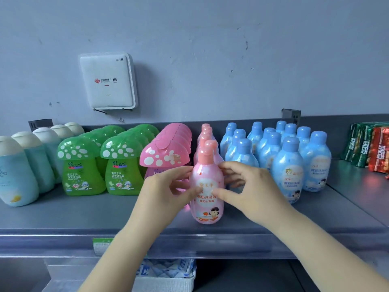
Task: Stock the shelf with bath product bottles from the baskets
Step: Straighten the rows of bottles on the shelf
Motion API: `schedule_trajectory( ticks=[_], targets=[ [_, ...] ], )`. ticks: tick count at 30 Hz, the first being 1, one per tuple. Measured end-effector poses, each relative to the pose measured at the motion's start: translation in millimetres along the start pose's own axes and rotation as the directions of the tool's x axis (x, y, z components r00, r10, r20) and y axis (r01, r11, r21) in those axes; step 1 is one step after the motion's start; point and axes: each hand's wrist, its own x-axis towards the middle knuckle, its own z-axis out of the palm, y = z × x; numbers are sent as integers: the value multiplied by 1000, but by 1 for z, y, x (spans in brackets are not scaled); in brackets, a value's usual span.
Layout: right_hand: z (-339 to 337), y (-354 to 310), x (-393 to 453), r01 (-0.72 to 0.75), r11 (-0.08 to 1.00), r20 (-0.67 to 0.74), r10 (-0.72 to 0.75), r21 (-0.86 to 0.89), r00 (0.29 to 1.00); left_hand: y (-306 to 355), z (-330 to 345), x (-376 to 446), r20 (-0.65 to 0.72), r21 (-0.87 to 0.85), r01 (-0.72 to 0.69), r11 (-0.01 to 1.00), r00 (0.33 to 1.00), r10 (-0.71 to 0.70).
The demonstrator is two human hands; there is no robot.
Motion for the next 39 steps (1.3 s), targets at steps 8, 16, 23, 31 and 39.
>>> schedule_trajectory(
  ticks=[8, 16, 23, 31, 39],
  targets=[
    [-1, -1, -1, -39, 998, 12, 39, 48, 999, 5, 2, 0, -1, -69, 33, 997, 999, -33],
    [-2, 2, 1, -41, 999, 26, 40, 16, 999, 5, 3, 1, -1, -74, 36, 997, 999, -36],
    [-31, -14, 22, 45, 995, -102, -54, -88, 993, 28, -31, 23, -97, 42, -119, 992, 988, 123],
    [-43, -17, 61, 95, 810, 143, -15, -578, 990, 46, -33, 75, 248, 501, -272, 822, 955, 164],
    [-34, -3, 75, 160, 737, 284, 45, -656, 958, 32, -22, 98, 466, 569, -400, 719, 877, 119]
  ],
)
